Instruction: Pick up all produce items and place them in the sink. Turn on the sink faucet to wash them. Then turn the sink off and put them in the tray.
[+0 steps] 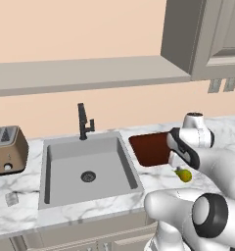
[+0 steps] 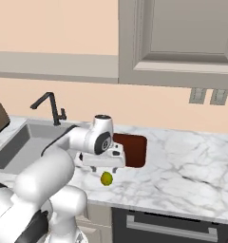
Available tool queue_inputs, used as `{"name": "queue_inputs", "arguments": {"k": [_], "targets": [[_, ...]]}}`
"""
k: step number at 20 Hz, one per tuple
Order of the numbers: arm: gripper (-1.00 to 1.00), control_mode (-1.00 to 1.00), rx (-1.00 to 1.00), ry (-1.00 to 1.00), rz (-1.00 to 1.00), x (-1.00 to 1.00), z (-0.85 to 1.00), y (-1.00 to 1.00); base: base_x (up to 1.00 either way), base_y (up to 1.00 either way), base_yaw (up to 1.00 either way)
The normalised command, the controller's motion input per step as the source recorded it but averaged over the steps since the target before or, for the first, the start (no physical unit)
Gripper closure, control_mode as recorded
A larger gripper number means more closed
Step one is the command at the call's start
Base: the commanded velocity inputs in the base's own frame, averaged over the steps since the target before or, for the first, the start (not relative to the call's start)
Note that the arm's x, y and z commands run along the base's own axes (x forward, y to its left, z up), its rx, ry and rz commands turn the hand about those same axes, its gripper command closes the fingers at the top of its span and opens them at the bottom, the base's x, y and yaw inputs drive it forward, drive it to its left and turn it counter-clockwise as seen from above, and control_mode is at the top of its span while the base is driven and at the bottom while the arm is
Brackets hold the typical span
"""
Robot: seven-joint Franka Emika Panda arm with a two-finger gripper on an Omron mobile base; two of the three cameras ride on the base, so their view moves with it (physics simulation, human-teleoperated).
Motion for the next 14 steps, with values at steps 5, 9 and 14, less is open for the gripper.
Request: {"name": "queue_inputs", "arguments": {"k": [5, 9, 14], "targets": [[-1.0, -1.0, 0.0, 0.12, 0.01, 0.31, -0.27, 0.0, 0.0, 0.0, 0.0], [-1.0, -1.0, 0.0, 0.1, 0.0, 0.08, -0.25, -0.08, 0.0, 0.0, 0.0], [-1.0, -1.0, 0.0, 0.07, 0.0, 0.0, -0.22, -0.13, 0.0, 0.0, 0.0]]}}
